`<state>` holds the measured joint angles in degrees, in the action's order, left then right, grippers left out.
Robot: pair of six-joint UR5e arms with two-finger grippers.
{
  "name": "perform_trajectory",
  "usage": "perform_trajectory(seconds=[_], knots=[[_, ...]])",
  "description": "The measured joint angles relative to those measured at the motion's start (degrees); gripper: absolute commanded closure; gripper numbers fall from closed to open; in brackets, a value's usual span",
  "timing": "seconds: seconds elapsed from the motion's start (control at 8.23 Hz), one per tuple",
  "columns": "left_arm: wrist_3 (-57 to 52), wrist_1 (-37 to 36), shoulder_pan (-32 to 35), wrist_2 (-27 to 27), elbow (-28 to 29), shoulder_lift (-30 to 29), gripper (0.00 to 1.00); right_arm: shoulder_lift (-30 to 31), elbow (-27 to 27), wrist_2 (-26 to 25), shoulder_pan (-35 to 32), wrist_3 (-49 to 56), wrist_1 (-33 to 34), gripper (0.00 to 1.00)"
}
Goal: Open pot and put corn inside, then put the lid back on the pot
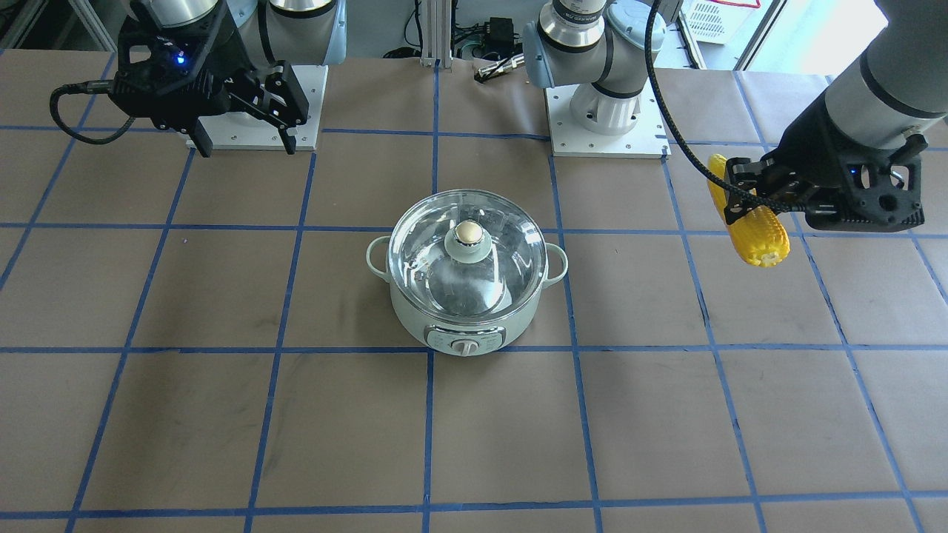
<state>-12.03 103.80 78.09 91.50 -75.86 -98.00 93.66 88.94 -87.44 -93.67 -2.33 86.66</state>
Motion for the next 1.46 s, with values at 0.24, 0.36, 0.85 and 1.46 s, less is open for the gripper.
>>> perform_trajectory(seconds=[0.24,0.36,0.85,1.46], knots=[[0.1,0.1,0.0,-0.1,-0.1,0.0,1.0,0.0,0.0,-0.1,0.0,0.0,0.0,0.0],[0.1,0.1,0.0,-0.1,-0.3,0.0,1.0,-0.1,0.0,-0.1,0.0,0.0,-0.1,0.0],[0.4,0.0,0.4,-0.2,-0.6,0.1,1.0,-0.1,0.0,-0.2,0.0,-0.3,-0.1,0.0],[1.6,0.0,0.6,-0.2,-0.5,0.1,1.0,-7.5,-2.0,0.5,-10.4,-17.6,4.7,0.0]])
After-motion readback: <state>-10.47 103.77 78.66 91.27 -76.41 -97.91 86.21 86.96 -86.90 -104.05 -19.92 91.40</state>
